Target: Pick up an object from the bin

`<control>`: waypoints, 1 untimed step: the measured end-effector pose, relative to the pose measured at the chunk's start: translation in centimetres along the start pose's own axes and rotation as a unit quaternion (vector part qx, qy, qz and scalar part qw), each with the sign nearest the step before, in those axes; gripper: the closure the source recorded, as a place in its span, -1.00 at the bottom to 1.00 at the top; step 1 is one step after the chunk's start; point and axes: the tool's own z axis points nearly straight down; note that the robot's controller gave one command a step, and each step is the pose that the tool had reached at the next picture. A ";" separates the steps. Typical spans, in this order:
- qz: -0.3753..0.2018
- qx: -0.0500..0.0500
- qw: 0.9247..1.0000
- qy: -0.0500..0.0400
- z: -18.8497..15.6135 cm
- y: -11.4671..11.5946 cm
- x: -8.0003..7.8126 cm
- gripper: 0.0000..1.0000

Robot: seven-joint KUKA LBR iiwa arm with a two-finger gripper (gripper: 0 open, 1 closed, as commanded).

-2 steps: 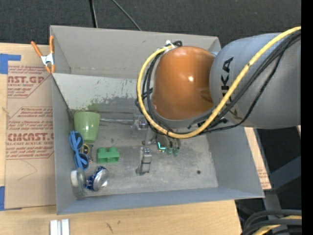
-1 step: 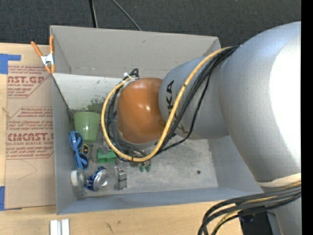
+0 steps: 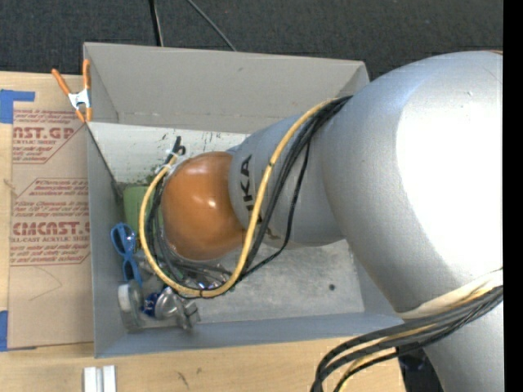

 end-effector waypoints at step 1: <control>0.001 -0.001 1.000 0.001 0.0 0.0 0.1 1.00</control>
Offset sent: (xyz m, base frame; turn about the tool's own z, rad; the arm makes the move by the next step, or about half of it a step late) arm 0.0000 0.0000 0.0000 0.0000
